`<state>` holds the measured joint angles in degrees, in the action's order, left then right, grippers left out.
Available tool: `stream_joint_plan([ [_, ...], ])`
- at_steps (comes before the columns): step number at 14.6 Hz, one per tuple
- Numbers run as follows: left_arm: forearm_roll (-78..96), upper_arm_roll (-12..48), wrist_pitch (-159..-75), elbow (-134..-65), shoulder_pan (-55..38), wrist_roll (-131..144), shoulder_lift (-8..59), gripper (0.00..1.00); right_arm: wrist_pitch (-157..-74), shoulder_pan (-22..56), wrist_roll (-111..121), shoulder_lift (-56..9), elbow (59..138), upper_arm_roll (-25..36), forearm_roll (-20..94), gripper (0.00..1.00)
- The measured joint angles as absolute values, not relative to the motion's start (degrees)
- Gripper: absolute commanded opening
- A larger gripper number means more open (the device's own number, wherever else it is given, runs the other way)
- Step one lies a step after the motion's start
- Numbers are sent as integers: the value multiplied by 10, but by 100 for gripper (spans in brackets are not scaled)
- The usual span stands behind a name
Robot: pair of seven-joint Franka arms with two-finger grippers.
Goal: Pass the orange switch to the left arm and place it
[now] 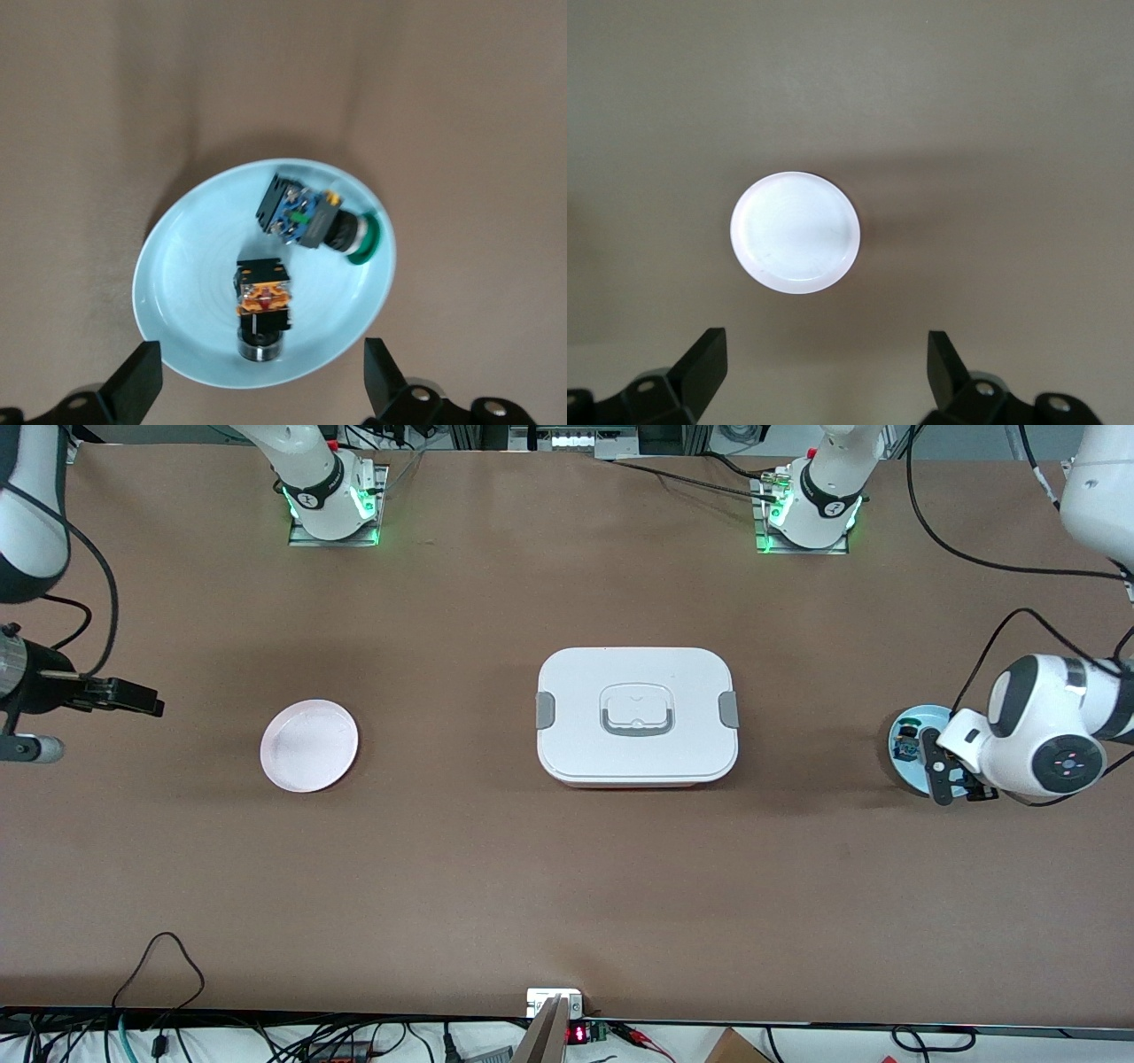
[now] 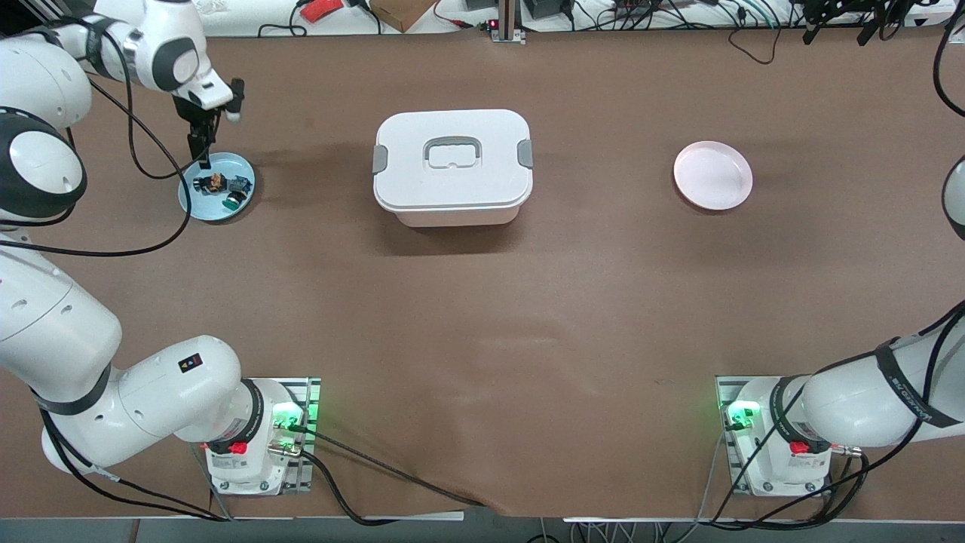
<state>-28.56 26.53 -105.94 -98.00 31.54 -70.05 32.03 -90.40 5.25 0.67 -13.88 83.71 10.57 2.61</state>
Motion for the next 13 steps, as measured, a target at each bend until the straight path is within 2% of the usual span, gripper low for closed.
stream_joint_plan([
  [3, -218, 267, -991, -921, 312, -641, 297, 100, -891, -3, 5, -129, 839, 62, 23, 100],
  [6, -150, 271, -906, -869, 287, -503, 296, 100, -894, -4, 5, -127, 851, 50, 6, 100],
  [10, -107, 275, -799, -795, 230, -339, 296, 100, -973, 2, 5, -75, 939, 45, 2, 100],
  [13, -94, 301, -723, -739, 197, -221, 296, 100, -984, 2, 5, -45, 972, 44, 2, 100],
])
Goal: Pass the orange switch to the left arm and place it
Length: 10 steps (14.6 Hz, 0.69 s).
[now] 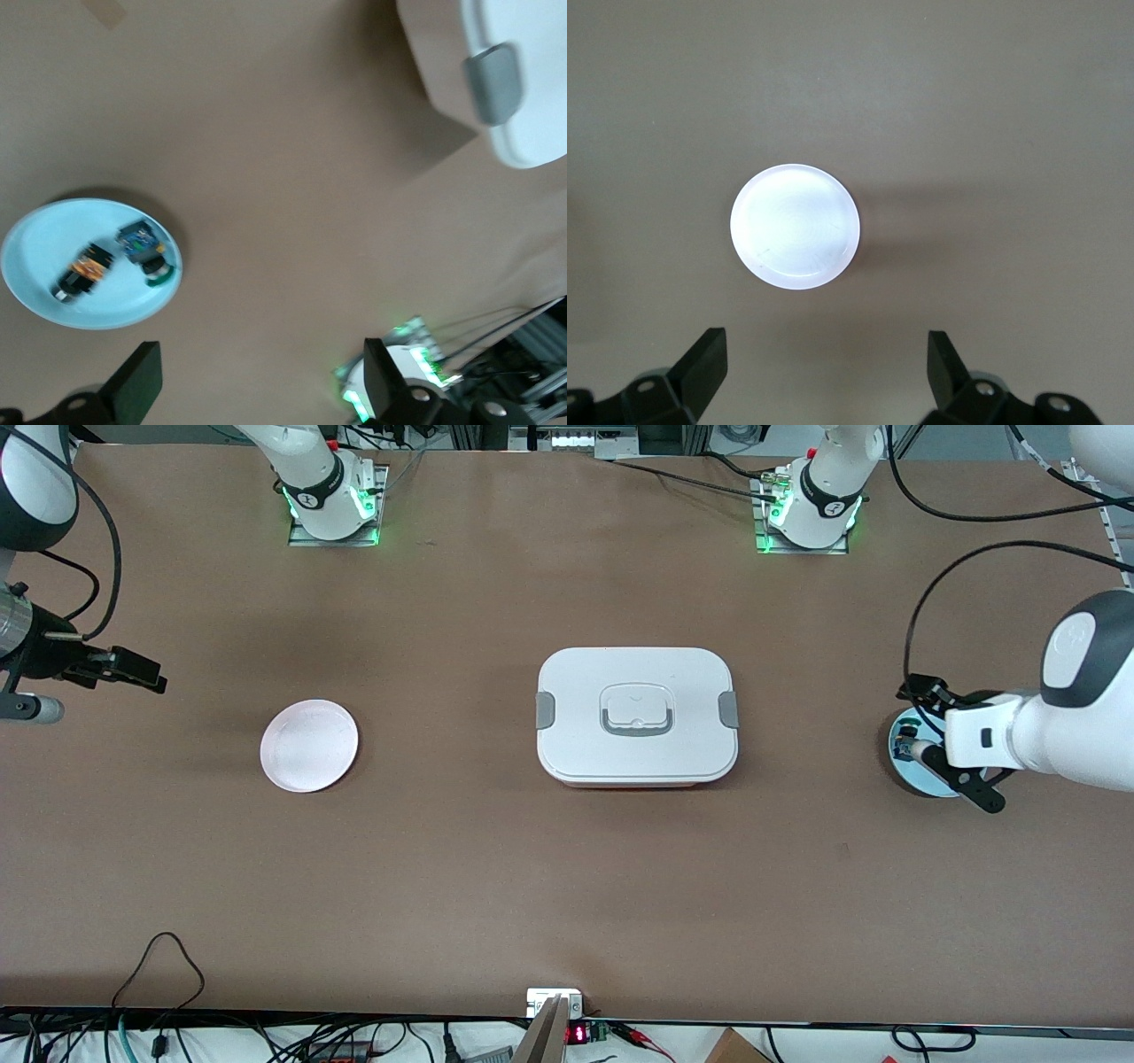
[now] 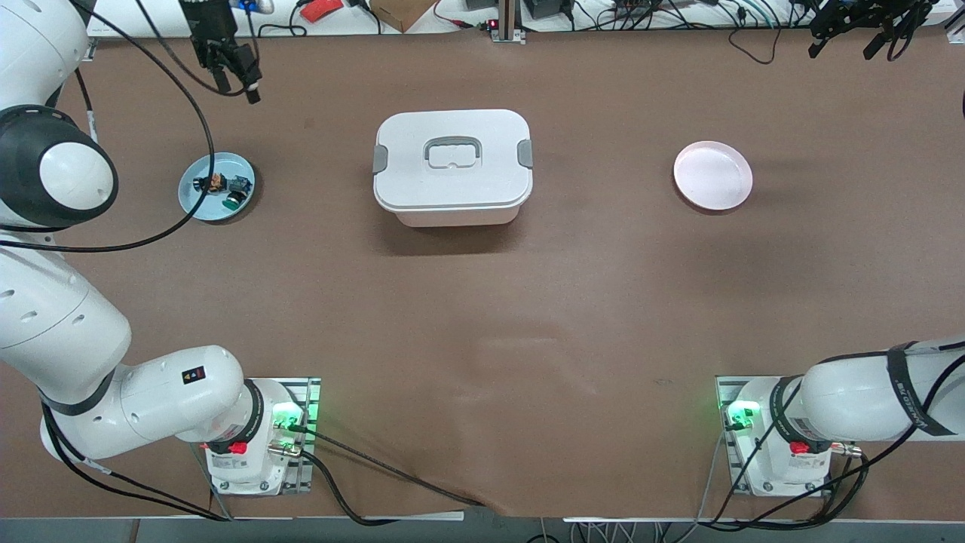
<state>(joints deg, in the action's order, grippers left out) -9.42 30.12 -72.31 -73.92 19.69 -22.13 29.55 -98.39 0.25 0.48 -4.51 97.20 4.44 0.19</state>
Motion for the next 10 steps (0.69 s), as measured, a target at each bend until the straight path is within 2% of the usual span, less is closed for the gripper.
stream_joint_plan([
  [2, -94, 310, -705, -706, 181, -180, 292, 100, -987, 2, 5, -40, 972, 44, 2, 100],
  [4, -93, 282, -740, -691, 158, -168, 278, 100, -990, 3, 5, -39, 971, 44, 2, 100],
  [7, -16, 143, -780, -696, 70, -143, 230, 100, -994, 12, 5, -39, 966, 43, 2, 100],
  [10, 8, 69, -864, -764, 31, -17, 163, 100, -995, 14, 5, -38, 955, 44, 2, 100],
])
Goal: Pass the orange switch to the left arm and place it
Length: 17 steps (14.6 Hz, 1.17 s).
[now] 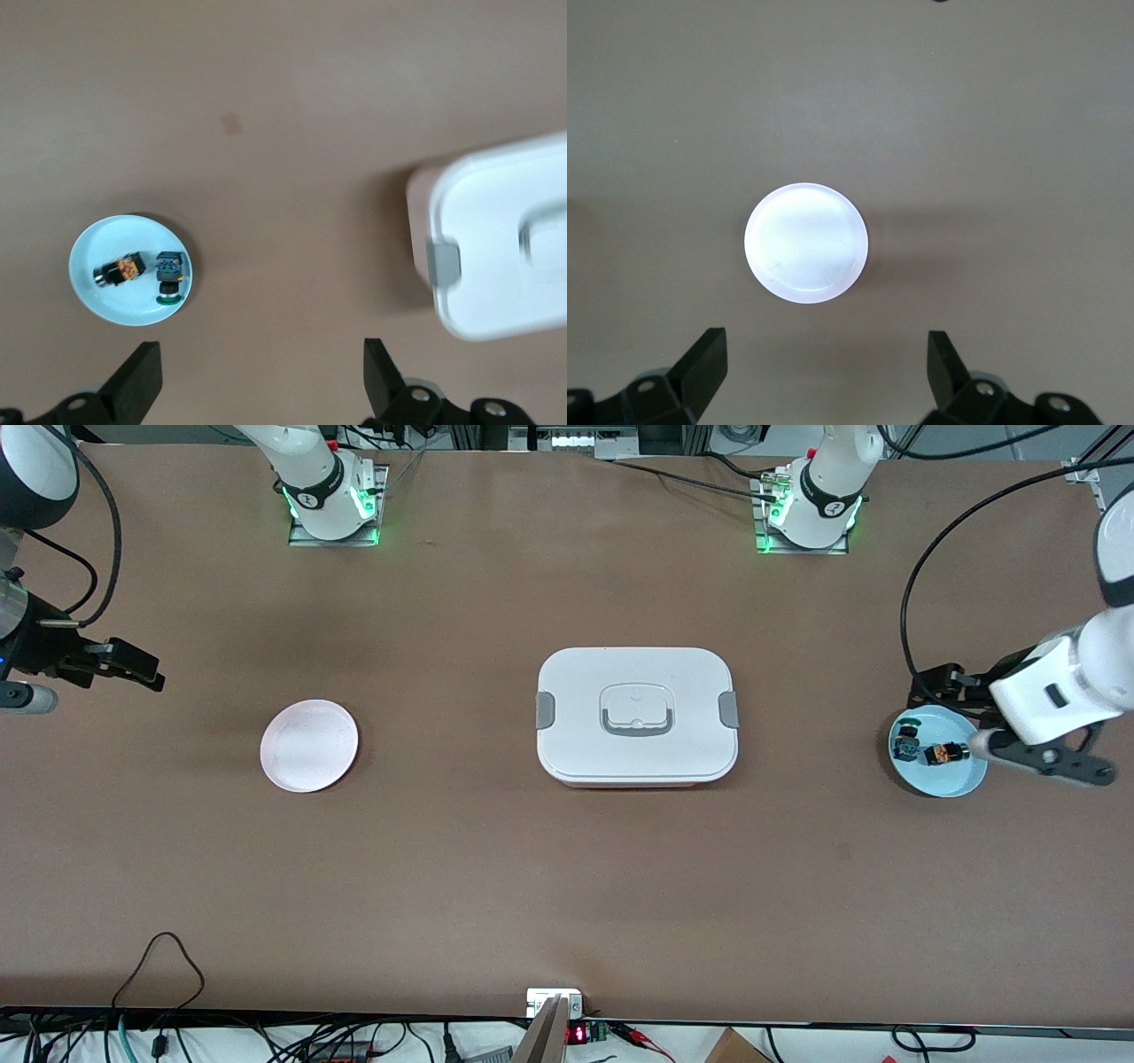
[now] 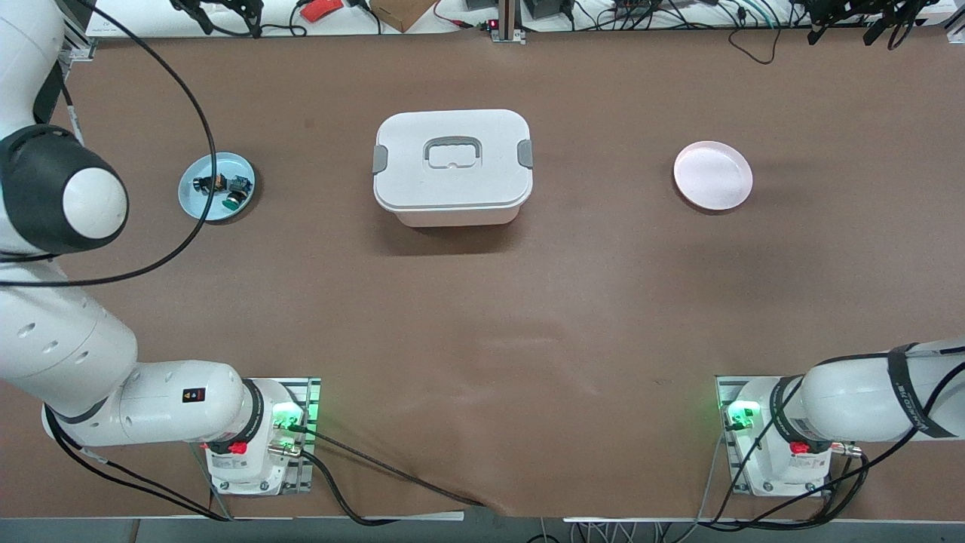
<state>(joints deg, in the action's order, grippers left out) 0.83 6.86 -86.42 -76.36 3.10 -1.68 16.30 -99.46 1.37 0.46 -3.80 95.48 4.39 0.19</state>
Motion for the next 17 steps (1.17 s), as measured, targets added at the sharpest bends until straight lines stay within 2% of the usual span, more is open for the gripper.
stream_joint_plan([
  [5, 9, 42, -991, -949, 17, 32, 42, 100, -978, 14, 10, -37, 942, 45, 2, 100],
  [7, 9, 41, -1009, -989, 12, 28, 14, 100, -973, 15, 20, -37, 942, 44, 2, 100],
  [17, 9, 36, -1018, -1002, 9, 7, 4, 100, -972, 16, 21, -37, 941, 44, 2, 100],
])
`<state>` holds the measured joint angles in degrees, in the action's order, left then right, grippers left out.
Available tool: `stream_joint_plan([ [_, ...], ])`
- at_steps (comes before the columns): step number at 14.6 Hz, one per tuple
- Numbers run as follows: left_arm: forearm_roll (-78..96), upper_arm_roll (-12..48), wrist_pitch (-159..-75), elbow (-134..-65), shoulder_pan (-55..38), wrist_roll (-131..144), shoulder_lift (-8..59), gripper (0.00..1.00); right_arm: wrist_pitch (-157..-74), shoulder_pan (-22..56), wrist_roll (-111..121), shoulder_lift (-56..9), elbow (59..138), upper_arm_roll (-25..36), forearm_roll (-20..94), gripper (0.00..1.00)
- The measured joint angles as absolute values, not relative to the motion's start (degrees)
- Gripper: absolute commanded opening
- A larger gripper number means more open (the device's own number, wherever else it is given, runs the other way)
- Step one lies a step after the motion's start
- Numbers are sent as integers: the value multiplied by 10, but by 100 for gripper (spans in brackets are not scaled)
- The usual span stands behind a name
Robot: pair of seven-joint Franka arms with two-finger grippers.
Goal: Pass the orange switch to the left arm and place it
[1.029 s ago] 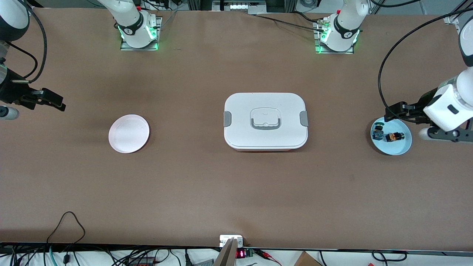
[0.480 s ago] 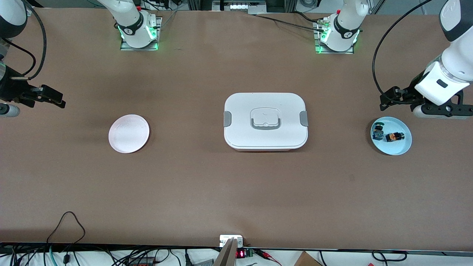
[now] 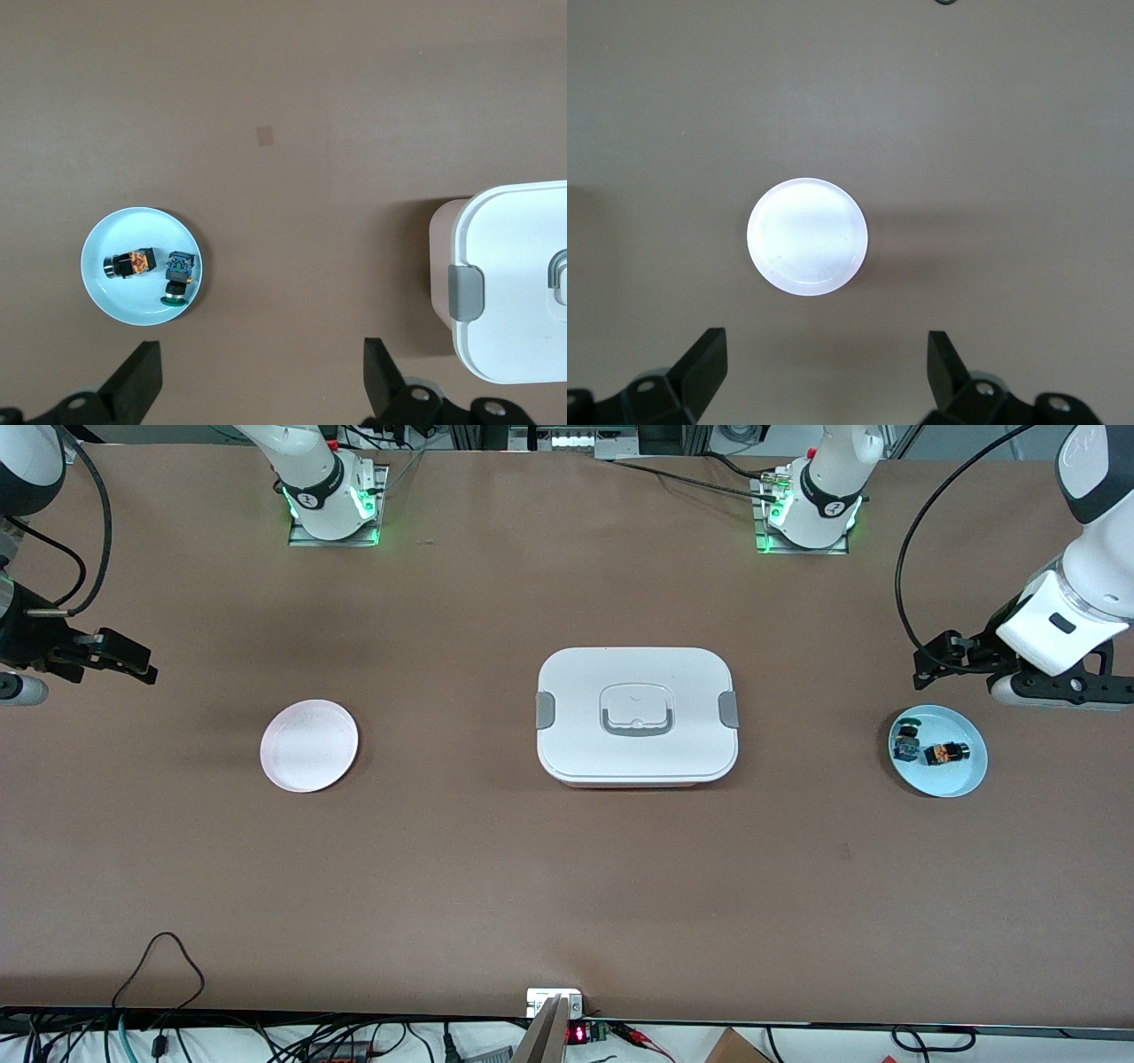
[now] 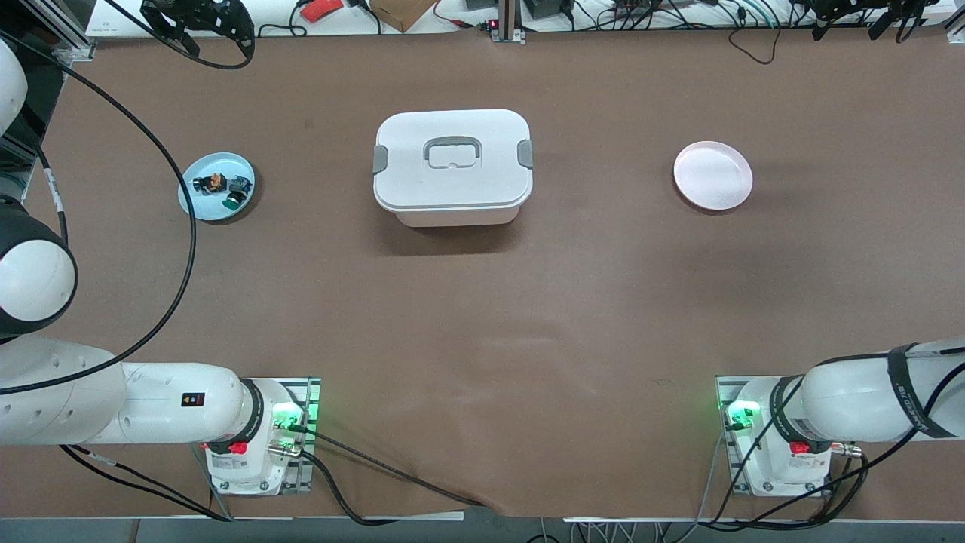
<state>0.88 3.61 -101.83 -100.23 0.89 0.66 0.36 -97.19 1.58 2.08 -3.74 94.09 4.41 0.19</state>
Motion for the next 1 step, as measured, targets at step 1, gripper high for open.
stream_joint_plan([
  [1, 9, 36, -1018, -1003, 9, 7, 4, 100, -972, 16, 21, -37, 941, 44, 2, 100],
])
